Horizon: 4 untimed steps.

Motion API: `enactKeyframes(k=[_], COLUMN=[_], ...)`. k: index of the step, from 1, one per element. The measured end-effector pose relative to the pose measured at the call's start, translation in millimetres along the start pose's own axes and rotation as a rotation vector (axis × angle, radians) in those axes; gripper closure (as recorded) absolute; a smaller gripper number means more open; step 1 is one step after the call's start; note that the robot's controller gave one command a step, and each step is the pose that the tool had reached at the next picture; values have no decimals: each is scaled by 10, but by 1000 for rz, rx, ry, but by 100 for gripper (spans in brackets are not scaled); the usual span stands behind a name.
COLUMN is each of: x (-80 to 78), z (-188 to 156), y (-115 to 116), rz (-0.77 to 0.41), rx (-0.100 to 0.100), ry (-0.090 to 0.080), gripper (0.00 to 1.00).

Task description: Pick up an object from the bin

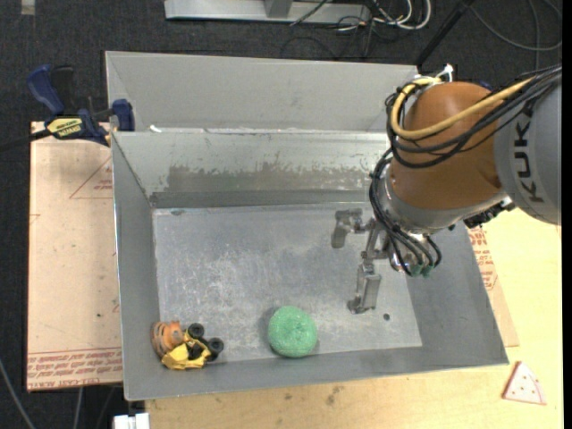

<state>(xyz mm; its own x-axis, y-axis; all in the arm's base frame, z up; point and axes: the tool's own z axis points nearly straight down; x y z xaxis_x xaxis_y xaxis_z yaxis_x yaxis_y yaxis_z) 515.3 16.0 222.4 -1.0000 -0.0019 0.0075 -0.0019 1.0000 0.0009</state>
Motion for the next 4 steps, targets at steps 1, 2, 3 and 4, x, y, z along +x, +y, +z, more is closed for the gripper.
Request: enactKeyframes(k=[1,2,3,4], x=[-12,18,120,264], z=[-45,228,802,1166], y=[-1,158,301,345], rz=[0,-62,-193,-242], rx=[0,2,1,0], ry=[-8,-15,-12,-6], gripper=[0,0,0,0])
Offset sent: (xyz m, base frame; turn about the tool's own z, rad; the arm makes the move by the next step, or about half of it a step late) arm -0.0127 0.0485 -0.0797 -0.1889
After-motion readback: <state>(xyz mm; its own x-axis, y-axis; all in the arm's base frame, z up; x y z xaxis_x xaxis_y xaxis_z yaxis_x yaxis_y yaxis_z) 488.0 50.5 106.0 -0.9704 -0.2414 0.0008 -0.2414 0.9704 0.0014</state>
